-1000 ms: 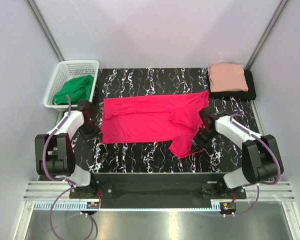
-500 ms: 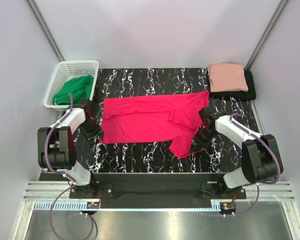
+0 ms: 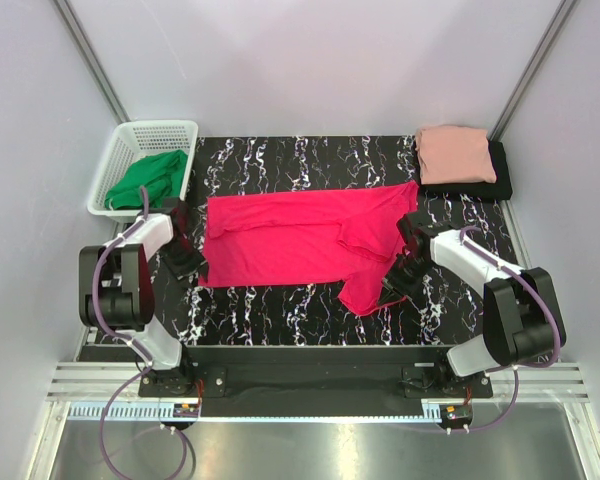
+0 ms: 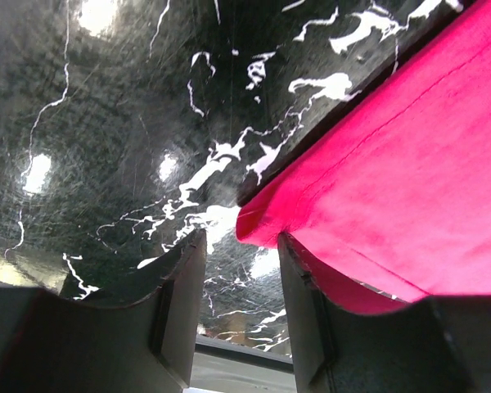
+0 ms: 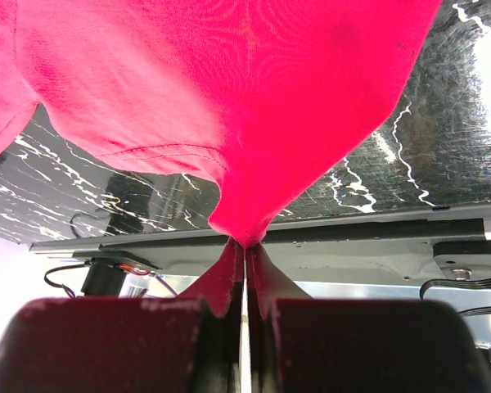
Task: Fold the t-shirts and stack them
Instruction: Fold the tshirt
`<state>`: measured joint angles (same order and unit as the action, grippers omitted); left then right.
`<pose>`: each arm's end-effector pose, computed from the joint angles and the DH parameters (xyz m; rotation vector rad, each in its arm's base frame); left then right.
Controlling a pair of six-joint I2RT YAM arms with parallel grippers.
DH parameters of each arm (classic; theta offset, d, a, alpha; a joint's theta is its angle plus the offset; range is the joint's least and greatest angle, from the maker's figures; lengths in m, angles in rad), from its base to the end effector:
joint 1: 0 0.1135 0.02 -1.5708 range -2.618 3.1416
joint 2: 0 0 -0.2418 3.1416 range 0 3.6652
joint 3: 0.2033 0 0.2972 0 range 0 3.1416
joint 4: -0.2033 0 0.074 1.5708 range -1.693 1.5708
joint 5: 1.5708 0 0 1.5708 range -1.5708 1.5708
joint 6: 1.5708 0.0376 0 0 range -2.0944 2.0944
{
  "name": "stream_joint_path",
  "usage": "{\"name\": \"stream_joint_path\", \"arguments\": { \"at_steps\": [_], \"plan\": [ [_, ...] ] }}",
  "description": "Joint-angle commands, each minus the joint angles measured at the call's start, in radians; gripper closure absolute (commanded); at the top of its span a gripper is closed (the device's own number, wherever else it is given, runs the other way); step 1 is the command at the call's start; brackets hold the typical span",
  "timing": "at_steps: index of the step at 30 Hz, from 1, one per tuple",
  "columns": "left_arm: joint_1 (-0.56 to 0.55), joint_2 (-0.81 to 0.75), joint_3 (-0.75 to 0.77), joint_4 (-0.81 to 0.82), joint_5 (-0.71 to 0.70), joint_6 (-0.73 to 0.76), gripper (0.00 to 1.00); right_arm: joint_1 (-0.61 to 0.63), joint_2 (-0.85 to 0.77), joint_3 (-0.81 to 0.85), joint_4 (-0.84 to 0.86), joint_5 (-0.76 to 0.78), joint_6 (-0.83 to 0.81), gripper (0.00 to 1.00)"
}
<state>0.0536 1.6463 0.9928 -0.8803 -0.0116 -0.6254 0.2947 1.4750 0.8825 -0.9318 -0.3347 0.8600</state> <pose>0.3095 0.0170 0.1138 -1.0336 2.9256 0.0011 0.2614 0.0923 0.1320 -0.8152 -2.8487 -0.4570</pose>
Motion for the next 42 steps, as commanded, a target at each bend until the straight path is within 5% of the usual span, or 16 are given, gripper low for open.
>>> {"name": "stream_joint_path", "arguments": {
  "at_steps": [1, 13, 19, 31, 42],
  "plan": [
    [0.005, 0.012, 0.038, 0.026, 0.001, 0.012, 0.57, 0.009, 0.01, 0.038, -0.001, -0.017, -0.006, 1.0],
    [0.005, 0.018, 0.038, 0.03, 0.006, 0.016, 0.59, 0.009, 0.027, 0.042, 0.008, -0.026, -0.003, 1.0],
    [0.005, 0.03, 0.035, 0.033, 0.005, 0.013, 0.74, 0.009, 0.022, 0.035, 0.019, -0.03, 0.002, 1.0],
    [0.003, -0.003, -0.026, 0.067, 0.033, -0.003, 0.58, 0.009, 0.019, 0.038, 0.016, -0.033, -0.006, 1.0],
    [0.002, 0.003, -0.08, 0.122, 0.062, -0.011, 0.65, 0.009, 0.014, 0.044, 0.008, -0.04, -0.015, 1.0]
  ]
}}
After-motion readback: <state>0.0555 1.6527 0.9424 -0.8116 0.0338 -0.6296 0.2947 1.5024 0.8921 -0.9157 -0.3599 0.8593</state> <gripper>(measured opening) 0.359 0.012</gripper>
